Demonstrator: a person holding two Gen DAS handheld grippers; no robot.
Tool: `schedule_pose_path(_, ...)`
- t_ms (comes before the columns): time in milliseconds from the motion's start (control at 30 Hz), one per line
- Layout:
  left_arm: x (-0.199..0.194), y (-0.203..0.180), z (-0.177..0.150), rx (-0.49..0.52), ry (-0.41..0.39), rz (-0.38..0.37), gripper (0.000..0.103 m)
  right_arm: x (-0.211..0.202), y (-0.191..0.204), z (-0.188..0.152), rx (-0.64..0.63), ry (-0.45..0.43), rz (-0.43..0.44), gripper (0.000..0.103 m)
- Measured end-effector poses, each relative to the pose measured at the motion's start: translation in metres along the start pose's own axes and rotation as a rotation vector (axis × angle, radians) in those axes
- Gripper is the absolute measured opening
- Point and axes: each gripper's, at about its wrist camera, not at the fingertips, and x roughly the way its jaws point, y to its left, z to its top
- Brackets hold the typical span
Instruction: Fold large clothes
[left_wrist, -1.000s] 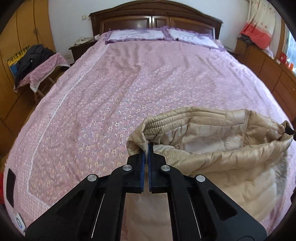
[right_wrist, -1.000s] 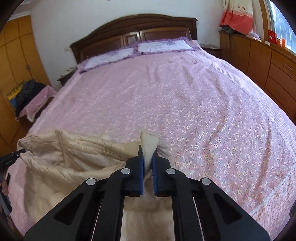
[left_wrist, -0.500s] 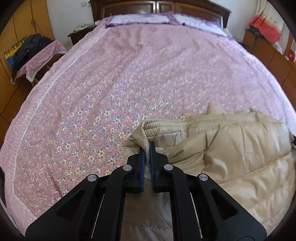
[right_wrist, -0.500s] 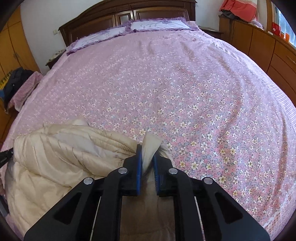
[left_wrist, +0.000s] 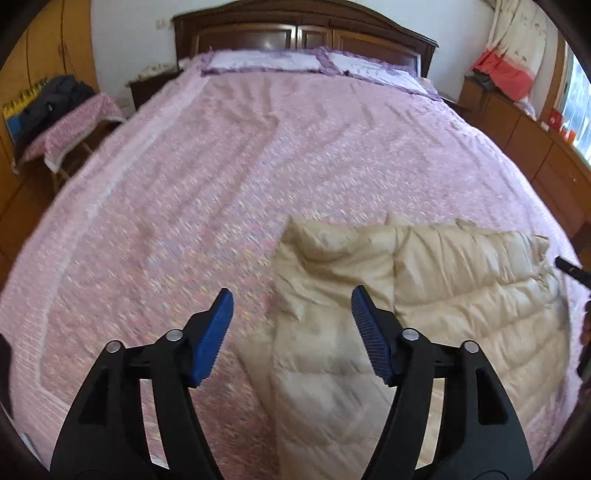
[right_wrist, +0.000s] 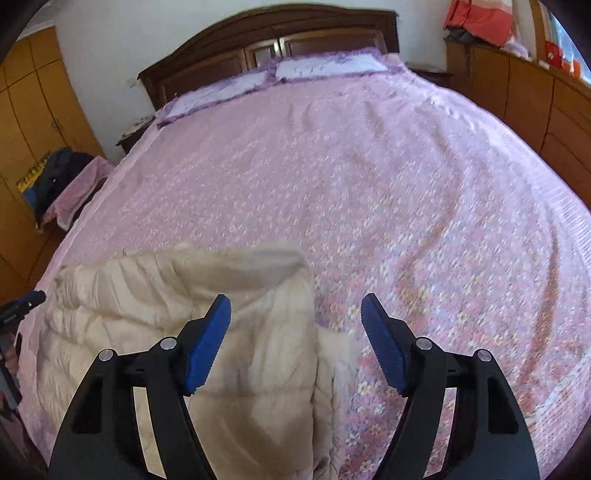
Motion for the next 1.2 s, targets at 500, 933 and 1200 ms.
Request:
schedule_pose_path(500,0.091,0.006,0.005,-0.125,0.09,0.064,0.074,0.079,0.006,-0.001,0.025,0.101,-0.1,0.066)
schedule_pose_path(933,0.011,0.03,-0.012,-0.108,0.076,0.007,0.073,0.009,-0.016,-0.017,0.111,0.061,0.017,0.073)
schedule_pose_path(1200,-0.018,0.049,-0.075,-0.232,0.111,-0.07,0.073,-0.038,-0.022,-0.07,0.169,0.077,0.072,0.082)
